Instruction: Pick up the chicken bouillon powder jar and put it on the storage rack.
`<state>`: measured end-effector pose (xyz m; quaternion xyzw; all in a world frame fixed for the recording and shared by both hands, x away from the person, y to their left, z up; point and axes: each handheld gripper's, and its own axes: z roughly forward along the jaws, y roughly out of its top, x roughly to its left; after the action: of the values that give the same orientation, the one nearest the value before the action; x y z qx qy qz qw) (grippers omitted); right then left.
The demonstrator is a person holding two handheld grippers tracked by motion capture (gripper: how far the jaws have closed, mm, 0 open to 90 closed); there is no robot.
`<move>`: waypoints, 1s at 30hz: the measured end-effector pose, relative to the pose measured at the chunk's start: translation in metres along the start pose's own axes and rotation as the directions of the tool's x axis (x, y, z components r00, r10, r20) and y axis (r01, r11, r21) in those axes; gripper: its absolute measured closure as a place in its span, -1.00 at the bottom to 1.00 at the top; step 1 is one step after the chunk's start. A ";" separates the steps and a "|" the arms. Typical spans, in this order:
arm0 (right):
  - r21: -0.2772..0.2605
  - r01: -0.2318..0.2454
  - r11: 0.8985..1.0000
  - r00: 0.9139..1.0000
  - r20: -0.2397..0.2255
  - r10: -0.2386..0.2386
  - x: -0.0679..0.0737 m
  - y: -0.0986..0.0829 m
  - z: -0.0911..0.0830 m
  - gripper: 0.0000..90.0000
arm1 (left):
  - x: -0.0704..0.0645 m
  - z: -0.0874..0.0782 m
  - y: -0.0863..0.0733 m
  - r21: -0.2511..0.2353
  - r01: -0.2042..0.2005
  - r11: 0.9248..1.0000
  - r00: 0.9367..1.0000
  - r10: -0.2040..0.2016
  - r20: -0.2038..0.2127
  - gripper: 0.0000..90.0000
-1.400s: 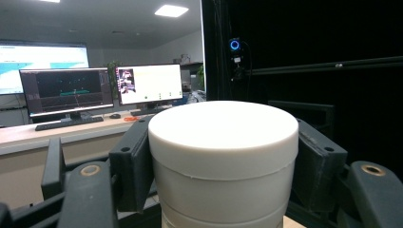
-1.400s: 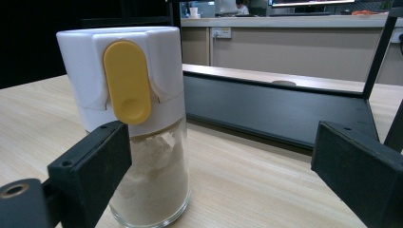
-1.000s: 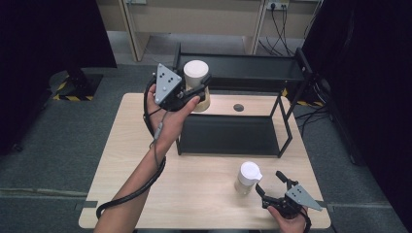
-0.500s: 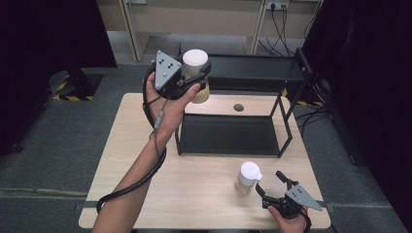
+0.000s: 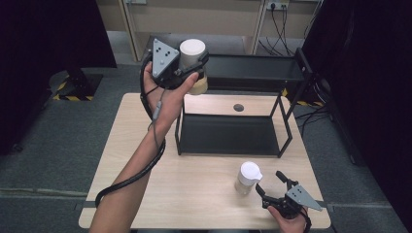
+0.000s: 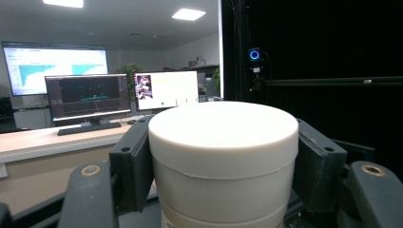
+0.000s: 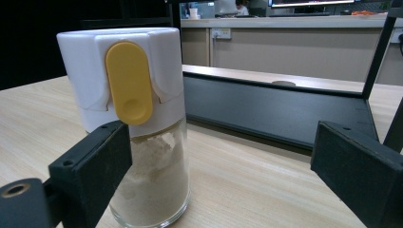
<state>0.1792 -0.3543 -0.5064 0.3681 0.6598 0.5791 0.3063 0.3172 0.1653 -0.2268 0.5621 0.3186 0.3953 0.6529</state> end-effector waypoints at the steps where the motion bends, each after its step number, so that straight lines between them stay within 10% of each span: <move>1: 0.000 0.000 1.000 1.000 0.000 0.000 0.000 0.000 0.000 -0.85 | 0.000 0.001 0.001 0.002 -0.003 1.000 1.000 0.003 -0.002 -0.26; 30: -0.005 -0.007 1.000 1.000 -0.001 0.007 -0.001 -0.001 -0.001 -0.85 | 0.011 0.041 0.019 0.019 -0.011 1.000 0.998 0.012 -0.059 -0.26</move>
<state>0.1791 -0.3553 -0.5073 0.3692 0.6572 0.5822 0.3048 0.3546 0.1559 -0.2009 0.5578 0.3382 0.4125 0.6358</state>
